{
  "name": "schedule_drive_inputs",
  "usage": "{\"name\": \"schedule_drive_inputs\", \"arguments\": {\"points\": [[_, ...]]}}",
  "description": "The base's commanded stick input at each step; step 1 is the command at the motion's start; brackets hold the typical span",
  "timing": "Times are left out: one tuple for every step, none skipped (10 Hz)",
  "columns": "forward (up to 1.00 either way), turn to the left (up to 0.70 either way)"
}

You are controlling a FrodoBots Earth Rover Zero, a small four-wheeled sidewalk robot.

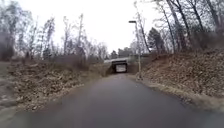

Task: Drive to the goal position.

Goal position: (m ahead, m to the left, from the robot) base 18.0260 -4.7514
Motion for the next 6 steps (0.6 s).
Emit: {"name": "schedule_drive_inputs", "arguments": {"points": [[0.70, 0.00], [0.70, 0.00], [0.70, 0.00], [0.70, 0.00], [0.70, 0.23], [0.70, 0.35]]}}
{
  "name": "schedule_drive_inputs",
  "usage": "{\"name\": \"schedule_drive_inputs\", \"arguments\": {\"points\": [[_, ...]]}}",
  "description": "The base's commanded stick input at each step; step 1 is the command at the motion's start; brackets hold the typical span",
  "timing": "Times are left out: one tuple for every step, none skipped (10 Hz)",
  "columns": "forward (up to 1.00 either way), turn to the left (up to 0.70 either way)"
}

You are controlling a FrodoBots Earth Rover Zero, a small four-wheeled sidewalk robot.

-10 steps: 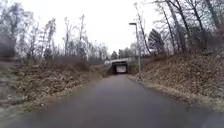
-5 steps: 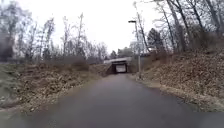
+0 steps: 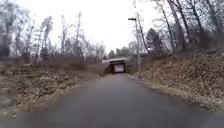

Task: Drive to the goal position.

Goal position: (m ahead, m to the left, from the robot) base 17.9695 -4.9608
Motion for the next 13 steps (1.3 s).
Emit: {"name": "schedule_drive_inputs", "arguments": {"points": [[0.70, 0.34], [0.70, 0.24], [0.70, 0.00], [0.70, 0.00], [0.70, 0.00], [0.70, 0.00], [0.70, 0.00], [0.70, 0.00], [0.72, 0.00], [0.83, 0.00], [0.85, 0.00], [0.85, 0.00], [0.85, 0.00]]}}
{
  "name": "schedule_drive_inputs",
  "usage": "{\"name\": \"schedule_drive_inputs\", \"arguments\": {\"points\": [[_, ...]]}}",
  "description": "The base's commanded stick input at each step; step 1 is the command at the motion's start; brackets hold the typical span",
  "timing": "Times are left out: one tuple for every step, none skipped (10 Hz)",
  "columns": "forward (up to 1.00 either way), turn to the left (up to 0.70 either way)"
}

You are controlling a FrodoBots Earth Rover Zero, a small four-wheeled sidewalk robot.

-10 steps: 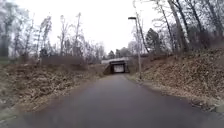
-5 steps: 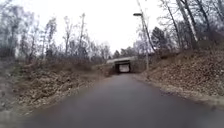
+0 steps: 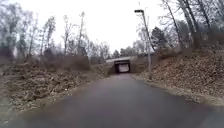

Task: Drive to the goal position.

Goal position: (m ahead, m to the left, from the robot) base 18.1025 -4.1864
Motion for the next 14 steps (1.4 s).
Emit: {"name": "schedule_drive_inputs", "arguments": {"points": [[0.85, 0.00], [0.85, 0.00], [0.85, 0.00], [0.85, 0.00], [0.85, 0.00], [0.85, 0.01], [0.85, 0.01], [0.85, 0.01], [0.85, 0.01], [0.85, 0.01], [0.85, 0.01], [0.85, 0.01], [0.85, 0.01], [0.85, 0.01]]}}
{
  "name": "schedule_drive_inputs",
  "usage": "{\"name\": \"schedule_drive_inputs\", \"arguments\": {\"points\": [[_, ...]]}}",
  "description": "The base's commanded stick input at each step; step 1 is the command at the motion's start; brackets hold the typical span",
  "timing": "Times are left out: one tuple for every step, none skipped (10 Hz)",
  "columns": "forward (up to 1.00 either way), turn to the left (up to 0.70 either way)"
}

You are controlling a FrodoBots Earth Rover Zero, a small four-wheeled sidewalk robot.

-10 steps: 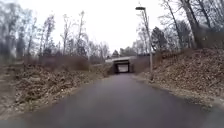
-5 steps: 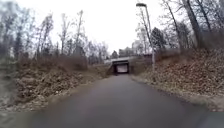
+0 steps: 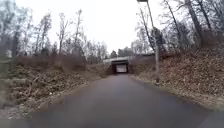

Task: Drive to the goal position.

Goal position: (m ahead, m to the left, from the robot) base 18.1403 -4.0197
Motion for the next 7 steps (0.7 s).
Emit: {"name": "schedule_drive_inputs", "arguments": {"points": [[0.85, 0.01], [0.85, 0.01], [0.85, 0.01], [0.94, 0.01], [1.00, 0.01], [1.00, 0.01], [1.00, 0.01]]}}
